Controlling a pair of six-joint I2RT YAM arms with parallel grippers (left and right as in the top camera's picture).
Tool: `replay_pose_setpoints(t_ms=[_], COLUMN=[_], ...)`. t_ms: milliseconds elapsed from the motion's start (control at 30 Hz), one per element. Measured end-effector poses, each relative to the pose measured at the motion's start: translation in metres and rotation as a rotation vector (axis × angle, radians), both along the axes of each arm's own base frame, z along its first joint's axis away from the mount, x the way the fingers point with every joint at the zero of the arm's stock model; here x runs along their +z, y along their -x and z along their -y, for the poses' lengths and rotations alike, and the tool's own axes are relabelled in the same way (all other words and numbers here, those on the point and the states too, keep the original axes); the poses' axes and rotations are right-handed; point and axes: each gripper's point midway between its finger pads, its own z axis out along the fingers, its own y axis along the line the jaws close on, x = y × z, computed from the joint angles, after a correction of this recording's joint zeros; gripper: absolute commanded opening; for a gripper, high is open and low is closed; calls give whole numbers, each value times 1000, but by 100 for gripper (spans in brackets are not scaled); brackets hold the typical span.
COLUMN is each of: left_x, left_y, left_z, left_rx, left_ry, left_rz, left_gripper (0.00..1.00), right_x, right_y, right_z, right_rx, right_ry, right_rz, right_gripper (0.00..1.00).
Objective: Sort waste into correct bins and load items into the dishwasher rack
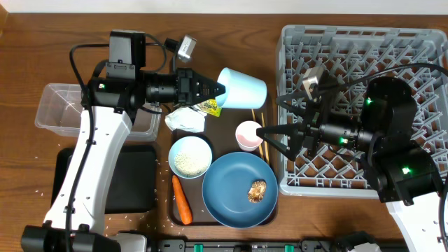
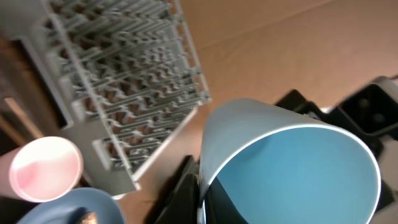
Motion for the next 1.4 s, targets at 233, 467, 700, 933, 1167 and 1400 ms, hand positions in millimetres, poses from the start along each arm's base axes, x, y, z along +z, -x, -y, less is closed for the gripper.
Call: replay_pose_setpoints(t_ms=[233,467,700,933,1167,1400], left_x=[15,26,29,30,30,30], left_y=[12,23,26,26,26,26], left_z=[4,5,5,6,6,5], left_rx=[-64,-116,-130,-132,-131,-129], left_ry=[88,155,173,174,174,173], left_rz=[-57,-127,-155,-172,-178,-178], left_gripper=[6,6,6,6,6,6], right_x=[18,20,13,8,7,8], right_y=[-8,-13,-25,-37,-28,-27], right_z=[0,1,-12,-33,-51,-51], right_rx=[0,-23,-1,45,100,103], right_ry=[-22,-20,-19,-34,-43,-46], right_rz=[122,143,144,173,180,183], right_gripper=[99,99,99,93,71,59])
